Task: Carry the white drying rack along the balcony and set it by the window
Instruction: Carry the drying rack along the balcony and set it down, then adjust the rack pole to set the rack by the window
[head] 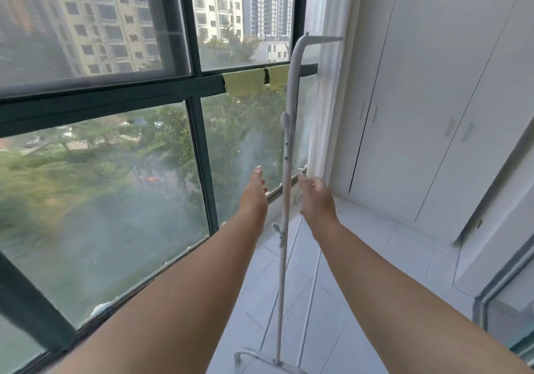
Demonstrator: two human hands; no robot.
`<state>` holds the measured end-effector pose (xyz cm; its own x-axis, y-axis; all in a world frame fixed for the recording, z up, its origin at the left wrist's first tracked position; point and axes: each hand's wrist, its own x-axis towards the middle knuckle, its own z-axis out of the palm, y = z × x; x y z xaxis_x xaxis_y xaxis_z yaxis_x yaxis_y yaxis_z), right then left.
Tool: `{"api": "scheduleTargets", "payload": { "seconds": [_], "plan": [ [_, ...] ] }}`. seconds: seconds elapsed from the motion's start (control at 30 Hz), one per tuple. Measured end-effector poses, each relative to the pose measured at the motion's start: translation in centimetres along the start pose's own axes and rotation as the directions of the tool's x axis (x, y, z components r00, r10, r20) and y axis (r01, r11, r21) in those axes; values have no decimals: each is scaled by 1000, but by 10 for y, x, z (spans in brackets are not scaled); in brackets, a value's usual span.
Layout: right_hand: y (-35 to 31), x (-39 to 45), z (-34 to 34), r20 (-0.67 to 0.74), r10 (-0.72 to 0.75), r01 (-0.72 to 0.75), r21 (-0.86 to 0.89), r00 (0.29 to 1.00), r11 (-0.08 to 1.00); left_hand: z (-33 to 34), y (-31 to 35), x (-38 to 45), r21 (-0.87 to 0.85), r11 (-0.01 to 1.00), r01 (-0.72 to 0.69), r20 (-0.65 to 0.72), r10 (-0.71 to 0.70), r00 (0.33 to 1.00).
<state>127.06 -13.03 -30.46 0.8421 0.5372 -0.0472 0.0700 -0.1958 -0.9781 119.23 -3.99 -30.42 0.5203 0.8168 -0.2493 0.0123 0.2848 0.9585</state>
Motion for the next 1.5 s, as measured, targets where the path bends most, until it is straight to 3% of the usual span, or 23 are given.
{"api": "scheduleTargets", "payload": {
  "seconds": [0.13, 0.33, 0.47, 0.63, 0.83, 1.23, 1.5],
  "plan": [
    [4, 20, -22, 53, -20, 20, -3, 998, 1000, 25, -10, -5, 45, 998, -49, -34, 50, 998],
    [12, 54, -52, 93, -32, 32, 9, 995, 999, 56, -21, -13, 215, 953, -214, -114, 242, 964],
    [12, 63, -52, 149, -46, 48, -10, 988, 999, 60, -29, -9, 318, 927, -199, -202, 272, 941],
    [17, 74, -43, 198, -99, 106, -23, 975, 994, 59, -33, 3, 369, 907, -201, -193, 287, 938],
    [23, 99, -32, 350, -89, 95, 2, 932, 996, 78, -42, 22, 430, 887, -171, -224, 289, 931],
    [5, 144, -17, 672, -271, 198, 186, 689, 962, 123, -40, 54, 343, 921, -186, -604, 368, 707],
    [4, 144, -25, 745, -336, 249, 231, 576, 940, 123, -42, 52, 401, 910, -109, -643, 364, 674]
  ]
}}
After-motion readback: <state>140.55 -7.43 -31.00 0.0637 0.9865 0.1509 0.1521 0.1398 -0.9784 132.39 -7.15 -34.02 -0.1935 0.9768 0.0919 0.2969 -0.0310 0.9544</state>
